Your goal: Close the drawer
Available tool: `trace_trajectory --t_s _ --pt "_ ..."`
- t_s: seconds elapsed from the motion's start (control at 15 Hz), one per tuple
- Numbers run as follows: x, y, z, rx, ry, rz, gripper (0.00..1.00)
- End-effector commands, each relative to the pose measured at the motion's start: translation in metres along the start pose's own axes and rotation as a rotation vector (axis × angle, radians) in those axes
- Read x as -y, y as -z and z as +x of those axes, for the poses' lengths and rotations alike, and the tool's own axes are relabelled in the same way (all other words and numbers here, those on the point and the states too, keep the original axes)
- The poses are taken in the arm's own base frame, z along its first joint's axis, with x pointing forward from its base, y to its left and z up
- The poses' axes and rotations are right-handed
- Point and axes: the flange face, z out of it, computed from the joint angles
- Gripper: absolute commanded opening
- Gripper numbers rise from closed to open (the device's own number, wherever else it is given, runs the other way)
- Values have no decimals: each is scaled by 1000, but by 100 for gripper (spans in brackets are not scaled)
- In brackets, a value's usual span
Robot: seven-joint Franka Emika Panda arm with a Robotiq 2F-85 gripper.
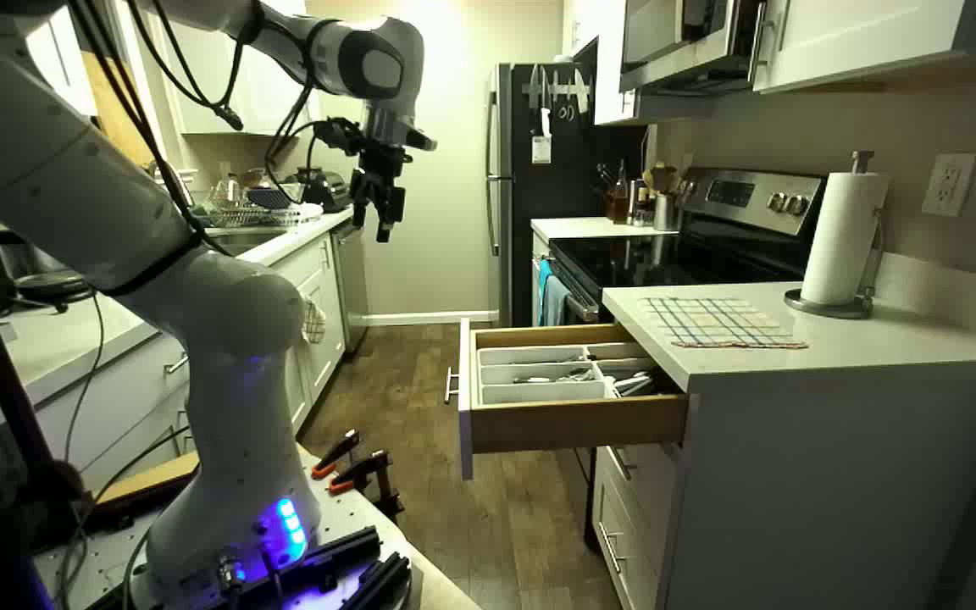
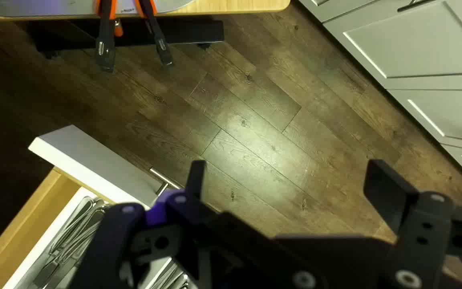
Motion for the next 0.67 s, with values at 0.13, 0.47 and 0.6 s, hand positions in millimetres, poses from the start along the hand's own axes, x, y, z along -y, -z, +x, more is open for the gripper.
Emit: trace_trajectory --t_s 0.13,0.47,0.6 --pt "0 0 0 1 0 0 100" --pt "4 -16 12 23 15 -14 100" --pt "9 -44 27 57 34 -27 100"
